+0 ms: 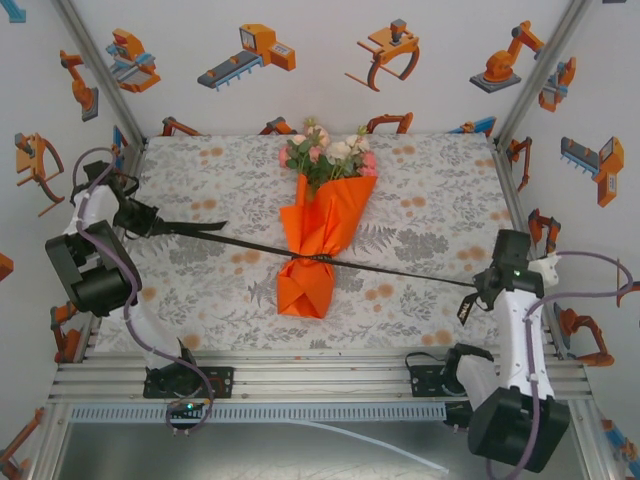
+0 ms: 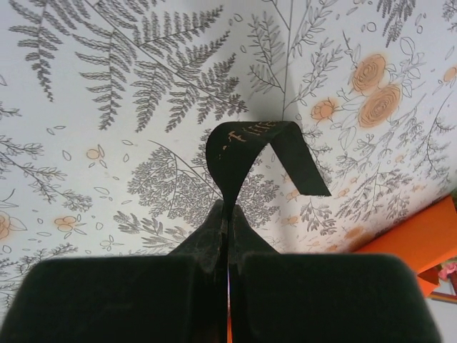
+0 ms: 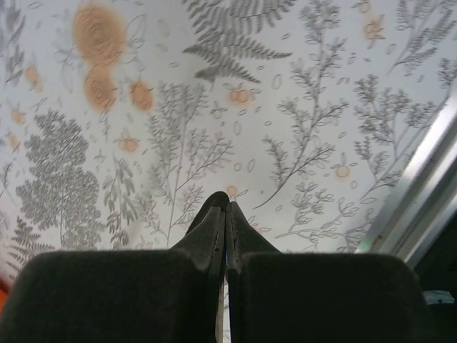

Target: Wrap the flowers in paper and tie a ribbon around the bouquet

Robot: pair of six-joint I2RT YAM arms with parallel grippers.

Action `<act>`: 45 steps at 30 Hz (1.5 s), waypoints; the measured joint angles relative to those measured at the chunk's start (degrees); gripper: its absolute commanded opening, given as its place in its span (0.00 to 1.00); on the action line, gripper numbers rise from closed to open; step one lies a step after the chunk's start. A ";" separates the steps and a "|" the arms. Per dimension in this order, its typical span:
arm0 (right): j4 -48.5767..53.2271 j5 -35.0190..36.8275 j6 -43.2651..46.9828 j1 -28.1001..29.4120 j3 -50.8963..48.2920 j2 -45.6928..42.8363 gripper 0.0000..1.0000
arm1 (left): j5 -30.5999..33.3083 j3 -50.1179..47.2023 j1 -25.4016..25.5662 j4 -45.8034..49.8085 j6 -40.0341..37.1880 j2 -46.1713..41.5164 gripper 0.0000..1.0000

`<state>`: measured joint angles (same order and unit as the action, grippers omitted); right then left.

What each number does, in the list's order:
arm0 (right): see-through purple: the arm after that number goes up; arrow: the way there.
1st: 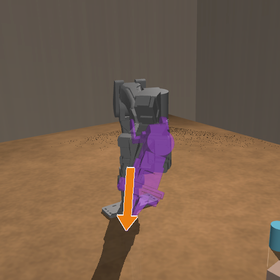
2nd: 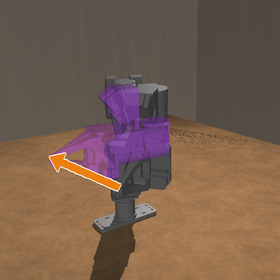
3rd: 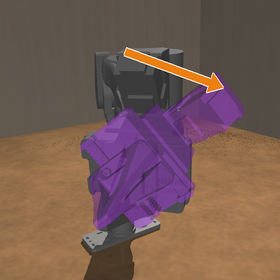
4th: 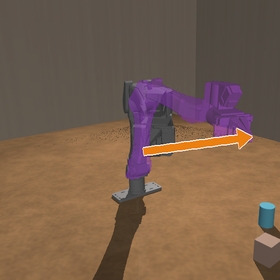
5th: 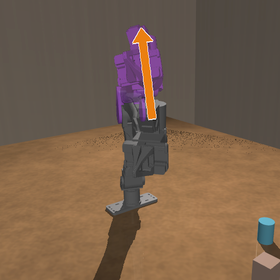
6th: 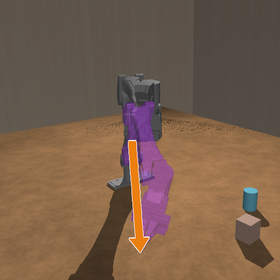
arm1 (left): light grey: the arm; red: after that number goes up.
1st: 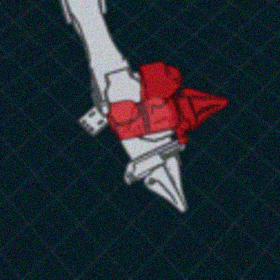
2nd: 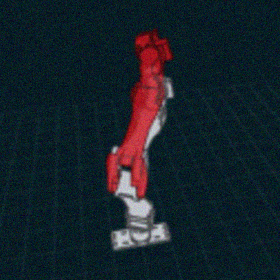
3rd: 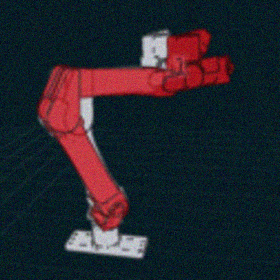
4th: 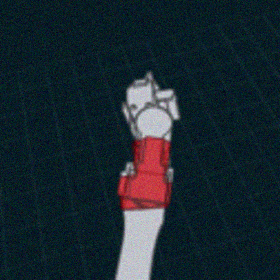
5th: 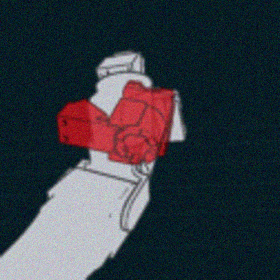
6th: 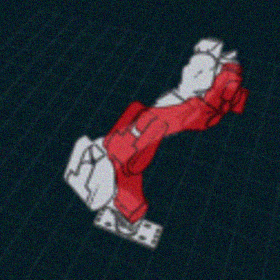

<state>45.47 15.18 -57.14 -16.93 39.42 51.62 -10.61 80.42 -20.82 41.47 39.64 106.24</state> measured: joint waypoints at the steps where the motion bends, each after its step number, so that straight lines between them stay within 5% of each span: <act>1: 0.35 -0.76 0.52 -1.81 0.31 0.94 0.00 | -0.15 -0.02 -0.22 0.15 0.00 0.00 0.00; 10: 0.79 -9.42 1.57 -23.19 7.32 7.98 0.00 | -2.14 -3.67 -3.74 3.19 0.22 -1.97 0.00; 18: -3.08 -15.47 0.15 -24.79 12.76 15.17 0.00 | -3.69 -5.33 -5.86 3.65 0.31 -2.73 0.00; 19: -4.52 -16.61 0.48 -24.33 12.74 15.96 0.00 | -4.02 -5.73 -5.29 2.67 0.31 -3.10 0.09; 20: -6.05 -17.33 1.01 -23.74 12.72 16.74 0.07 | -3.96 -5.92 -4.63 1.88 0.28 -3.45 0.19; 22: -9.46 -18.91 2.14 -22.14 12.48 18.71 0.43 | -3.28 -6.08 -1.88 -0.61 -0.20 -4.44 0.35; 24: -12.04 -20.74 3.34 -21.33 11.45 20.00 0.61 | -2.89 -6.73 1.27 -3.28 -0.02 -6.05 0.45; 30: -12.33 -24.87 6.71 -19.30 7.72 16.44 0.69 | -1.99 -10.95 10.58 -5.31 0.52 -13.86 0.52; 35: -11.50 -27.65 5.29 -12.96 4.90 6.88 0.69 | -0.81 -16.70 20.26 -4.57 4.94 -21.81 0.53; 45: -14.71 -27.41 -20.98 26.53 -7.39 3.28 0.71 | -2.40 -31.12 36.26 -5.53 24.13 -25.22 0.61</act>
<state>30.76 -12.23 -78.13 9.61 32.03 54.89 -13.02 49.30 15.44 35.94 63.77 81.01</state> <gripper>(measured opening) 0.693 0.588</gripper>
